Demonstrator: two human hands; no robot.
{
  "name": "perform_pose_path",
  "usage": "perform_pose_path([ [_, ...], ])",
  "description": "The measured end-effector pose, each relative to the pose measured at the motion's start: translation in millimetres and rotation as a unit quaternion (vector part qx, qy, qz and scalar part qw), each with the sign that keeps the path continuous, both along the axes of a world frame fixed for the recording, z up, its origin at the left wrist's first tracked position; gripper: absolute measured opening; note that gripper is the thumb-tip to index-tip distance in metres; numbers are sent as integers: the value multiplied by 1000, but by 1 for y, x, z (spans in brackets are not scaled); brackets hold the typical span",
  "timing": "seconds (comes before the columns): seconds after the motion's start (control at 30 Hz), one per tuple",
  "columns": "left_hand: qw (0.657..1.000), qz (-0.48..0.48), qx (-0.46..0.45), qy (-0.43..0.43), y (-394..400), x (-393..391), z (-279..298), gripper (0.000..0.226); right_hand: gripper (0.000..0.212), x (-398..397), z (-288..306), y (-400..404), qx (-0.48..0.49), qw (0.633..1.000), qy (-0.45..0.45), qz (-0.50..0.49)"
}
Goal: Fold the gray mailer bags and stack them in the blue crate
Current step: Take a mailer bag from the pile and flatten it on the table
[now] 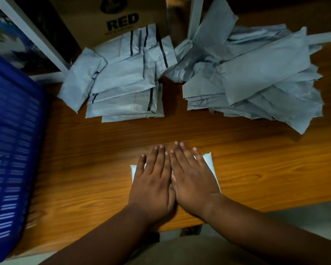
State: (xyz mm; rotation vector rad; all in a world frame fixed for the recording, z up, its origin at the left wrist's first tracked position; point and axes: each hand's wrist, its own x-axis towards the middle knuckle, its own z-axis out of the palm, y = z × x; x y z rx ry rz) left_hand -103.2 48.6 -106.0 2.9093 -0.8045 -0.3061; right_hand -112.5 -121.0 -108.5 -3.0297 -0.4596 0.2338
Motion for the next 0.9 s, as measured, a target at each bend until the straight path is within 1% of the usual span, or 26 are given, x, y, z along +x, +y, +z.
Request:
perform_pose_path([
  [0.2,1000,0,1,-10,0,-2,0,75,67,-1,1,2,9,1000,3,-3],
  [0.4,1000,20,8,5,-3,-1,3,74,65,1,18,-4,33,999,18,-2],
  [0.53,1000,1,-4,-22,-23,6,13,68,66,1,30,-24,39,999,-1,-19],
  [0.7,999,-30,-10,-8,-44,10,7,69,79,0,18,-45,43,997,37,-59],
  [0.9,999,-32,-3,-18,-44,7,-1,71,69,2,4,-46,39,997,33,-63],
])
